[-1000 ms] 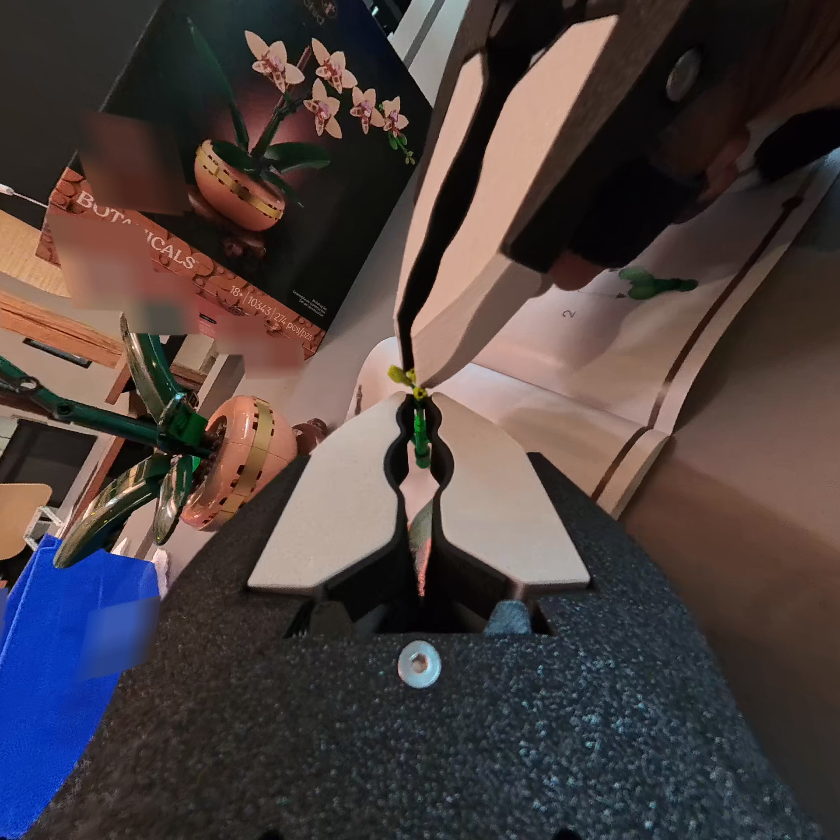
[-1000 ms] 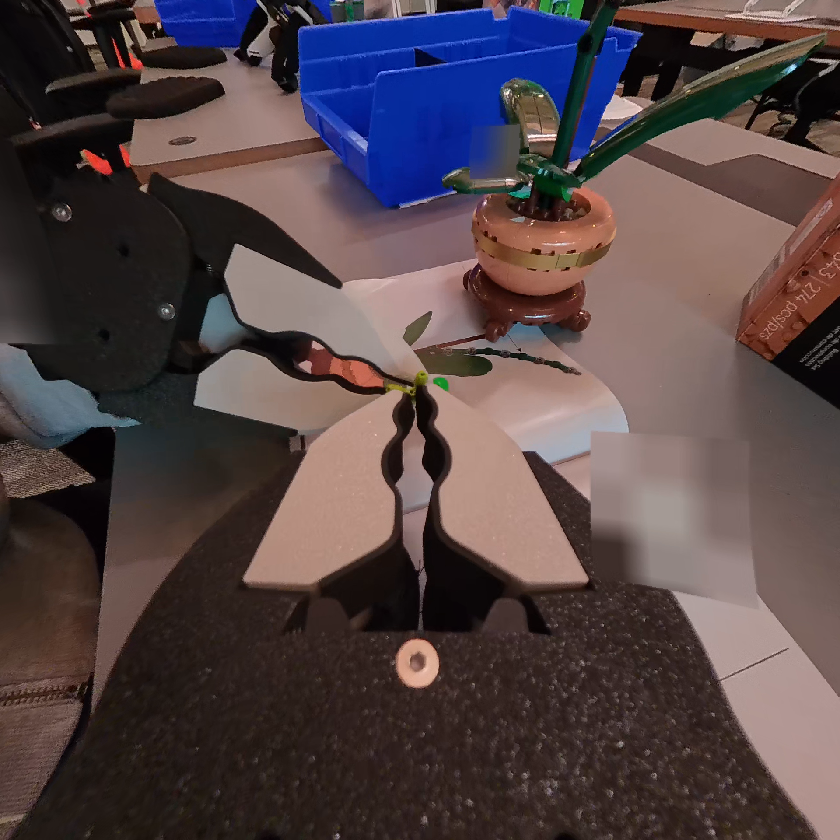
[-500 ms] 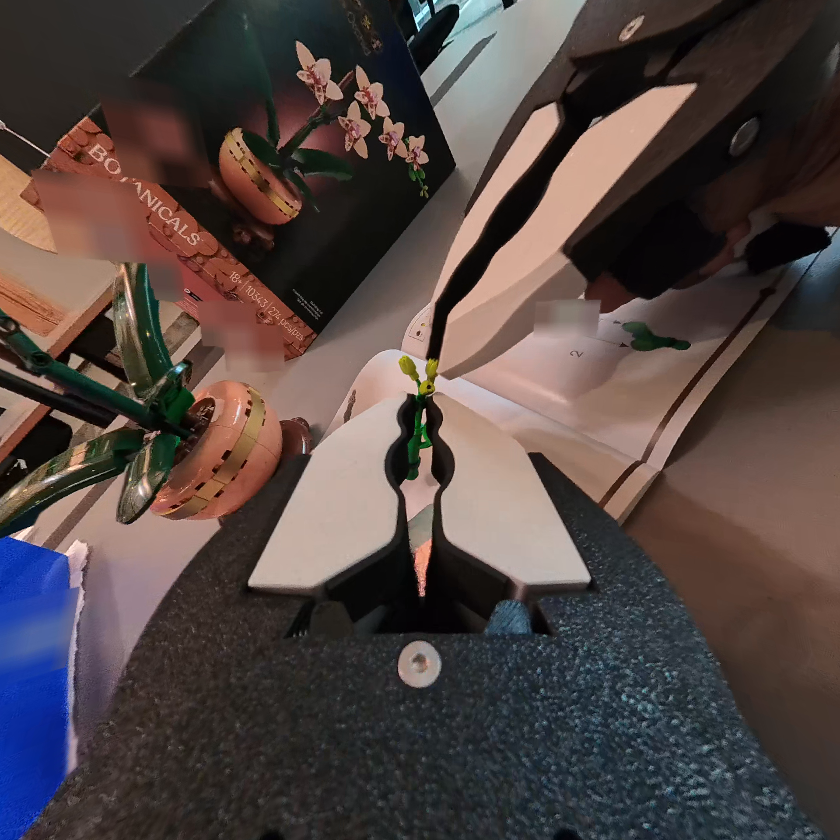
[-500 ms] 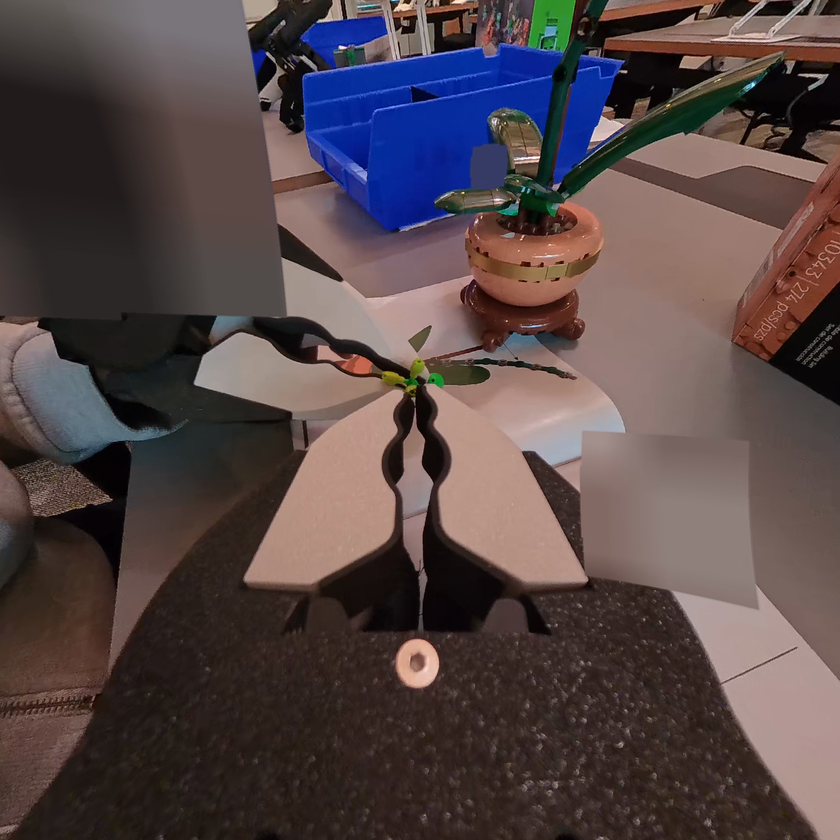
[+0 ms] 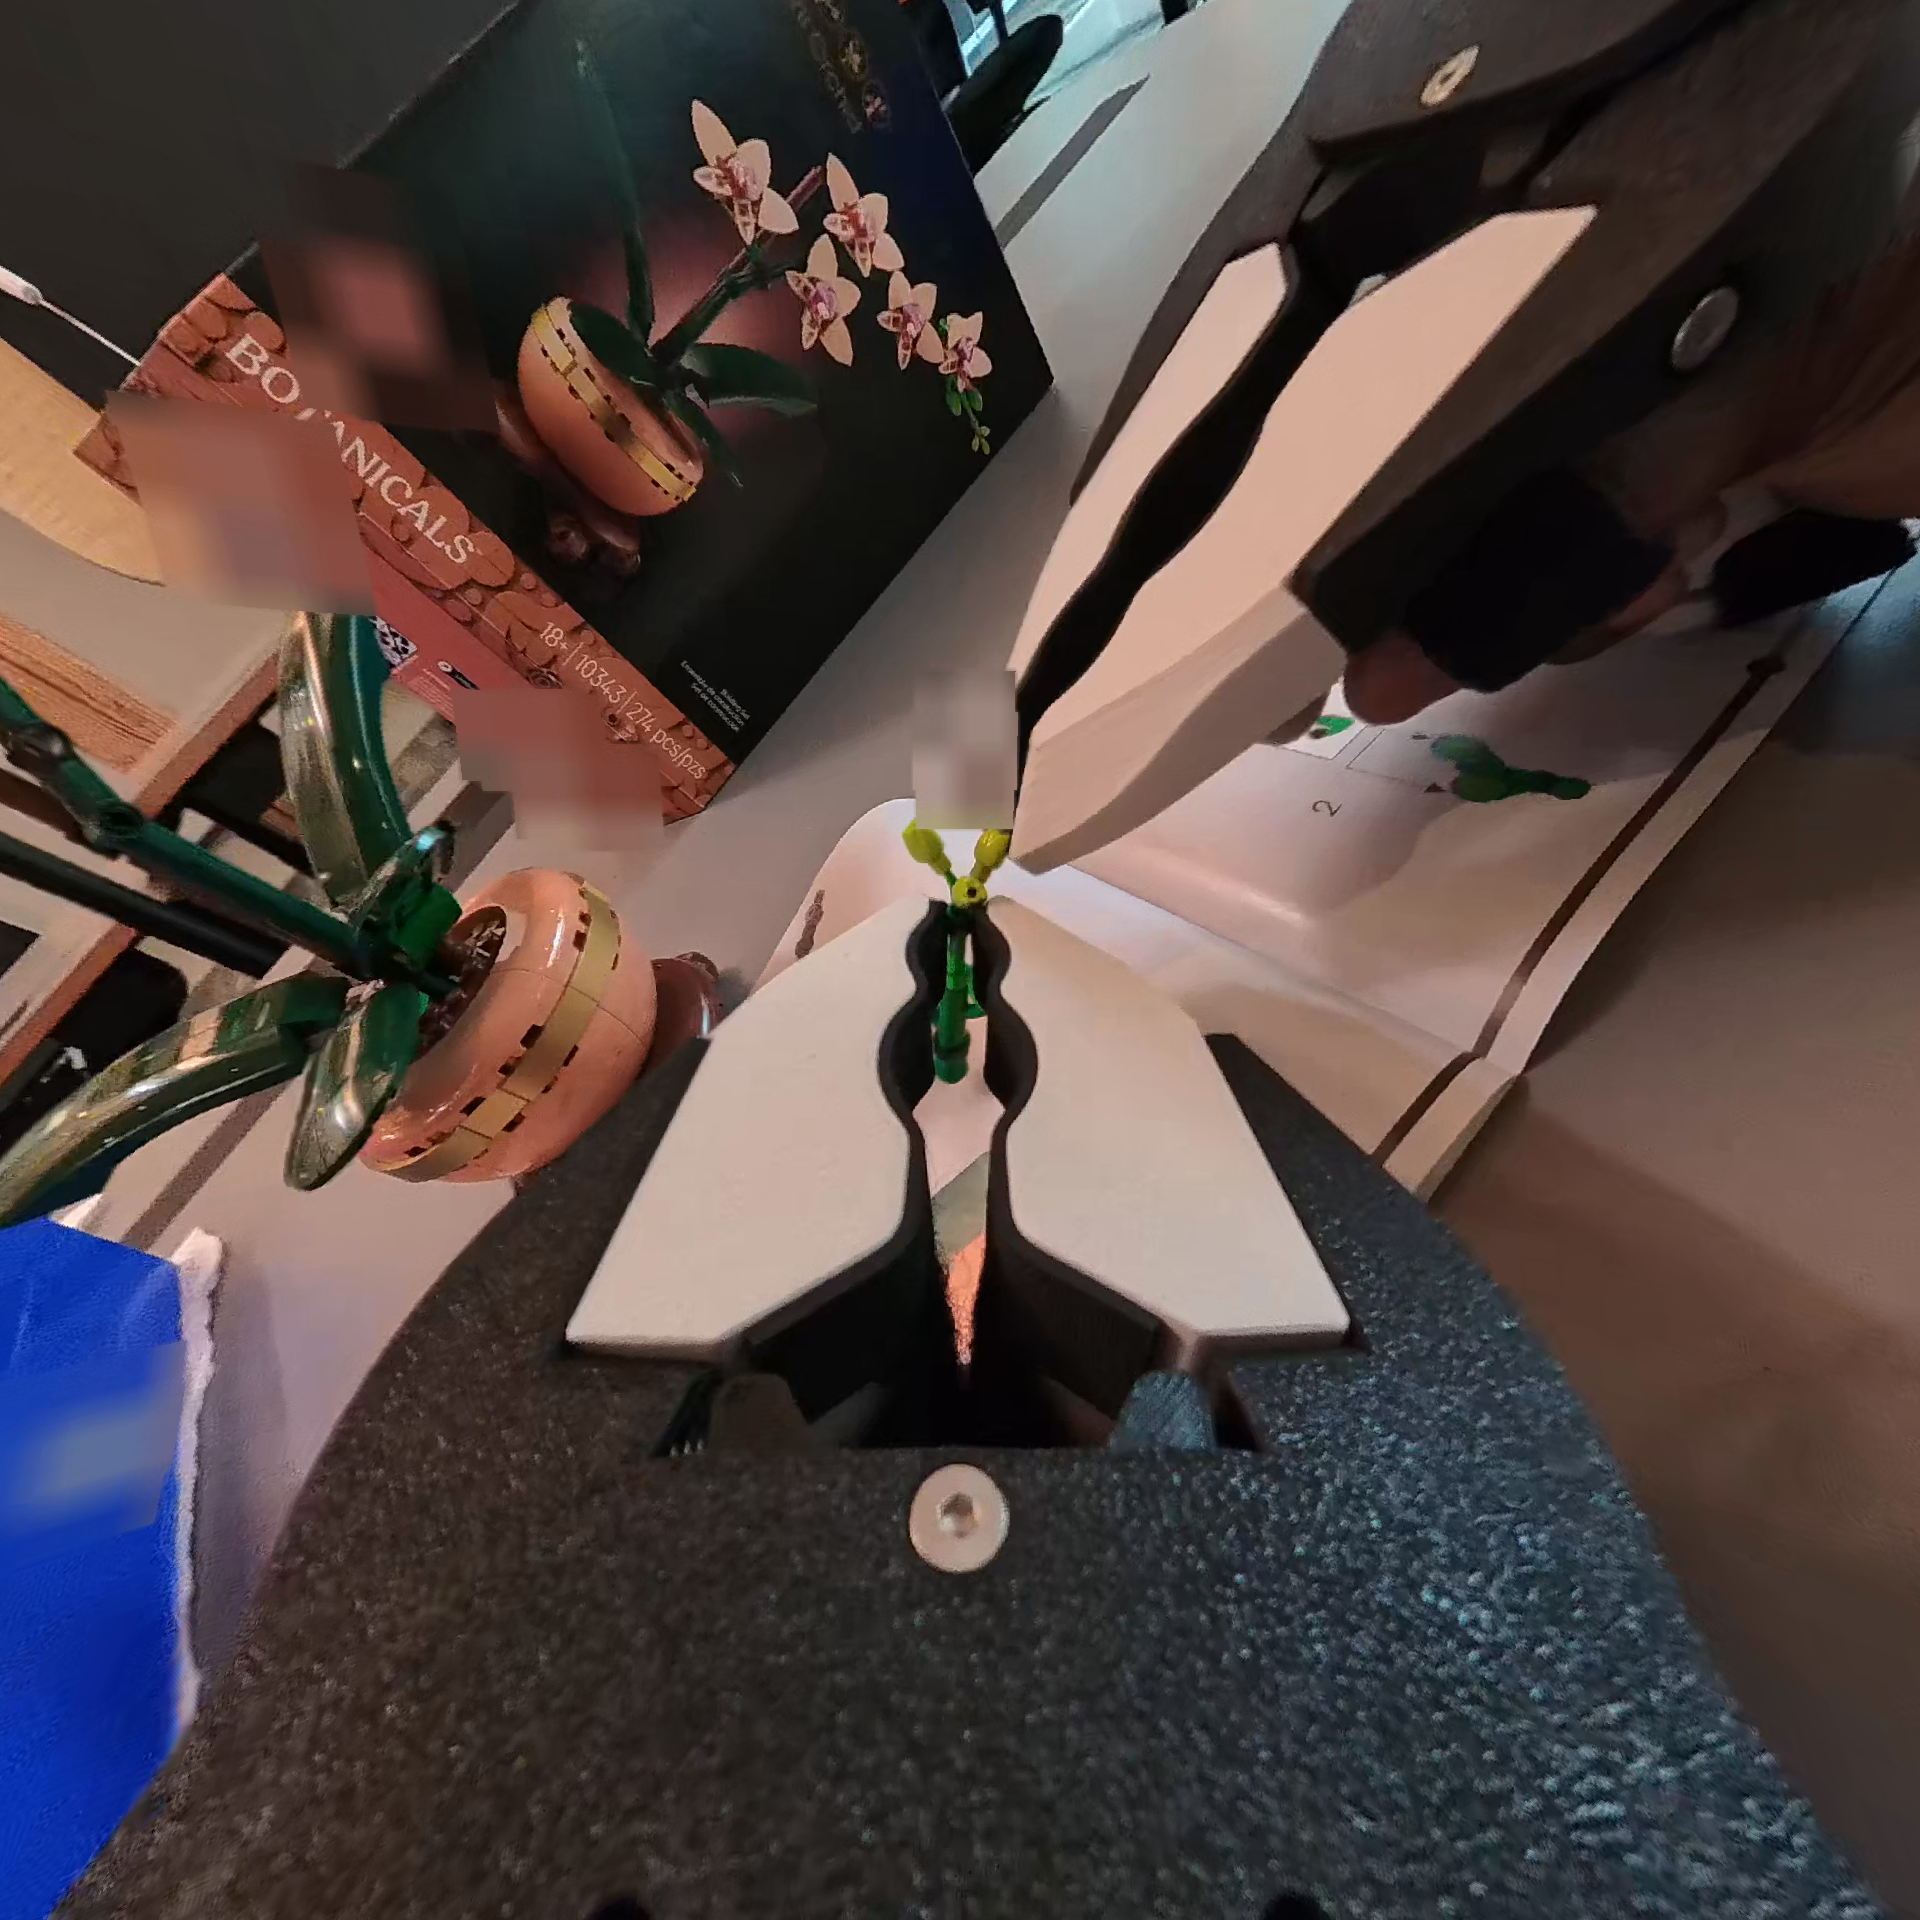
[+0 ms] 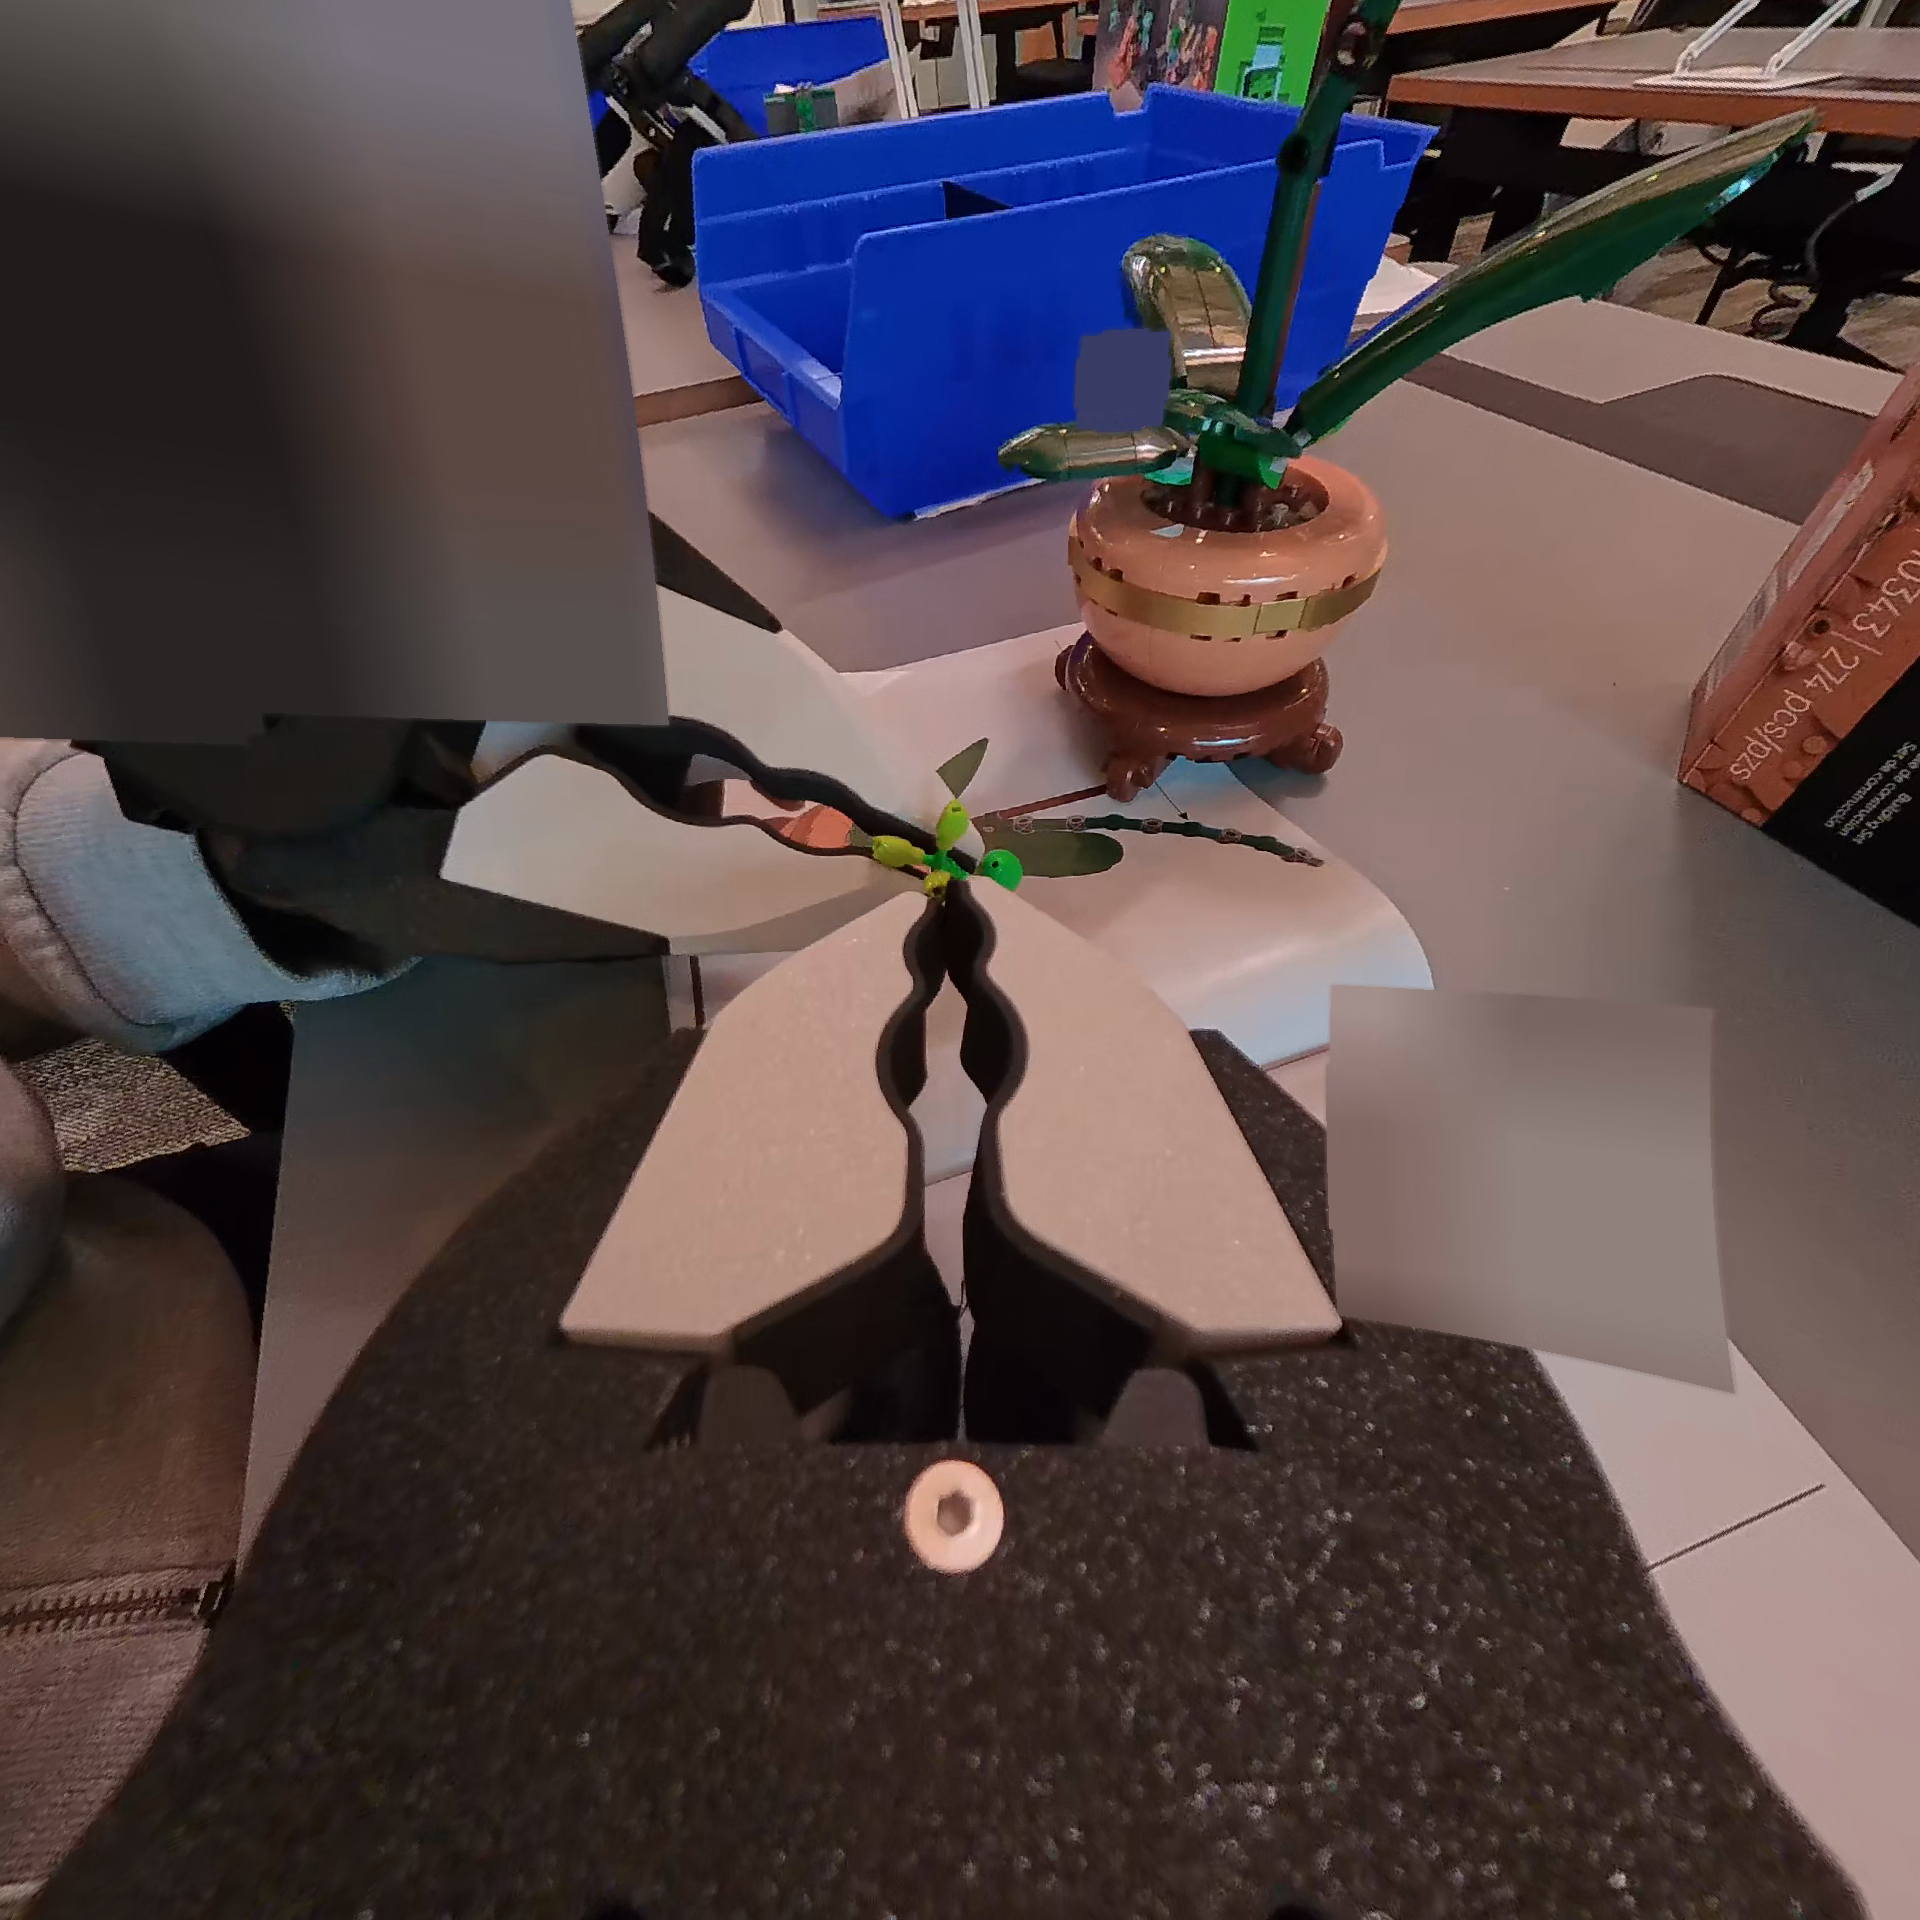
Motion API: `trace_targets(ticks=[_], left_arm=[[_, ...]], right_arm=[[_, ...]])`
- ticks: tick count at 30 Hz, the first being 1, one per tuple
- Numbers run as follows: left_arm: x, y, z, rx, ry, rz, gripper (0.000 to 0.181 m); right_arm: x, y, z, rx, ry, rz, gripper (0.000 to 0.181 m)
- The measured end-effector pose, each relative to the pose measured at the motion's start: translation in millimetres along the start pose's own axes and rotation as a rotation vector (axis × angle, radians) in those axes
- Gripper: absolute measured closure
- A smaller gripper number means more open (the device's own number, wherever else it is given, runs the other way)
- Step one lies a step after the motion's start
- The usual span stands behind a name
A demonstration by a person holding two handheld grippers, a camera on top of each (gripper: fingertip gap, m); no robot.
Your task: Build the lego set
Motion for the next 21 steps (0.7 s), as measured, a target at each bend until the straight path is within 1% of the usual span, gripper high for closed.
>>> trace_targets(ticks=[13,21], left_arm=[[0.6,-0.3,-0.6,-0.002,0.009,-0.004,0.178],[0.8,-2.6,0.5,0.068,0.035,0.02,0.178]], right_arm=[[1.6,0.3,-0.2,-0.007,0.018,-0.005,0.181],[2.5,0.5,-0.4,-0.009,0.026,-0.004,0.181]])
Point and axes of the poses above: each gripper's, where its closed fingertips meet, x out along the fingers, z out of its top, y = z × x across the jaws, the point moved 10 cm from there along -x, back along the fingers, and after that the axes turned 4 degrees about -z, right-handed, at the moved point
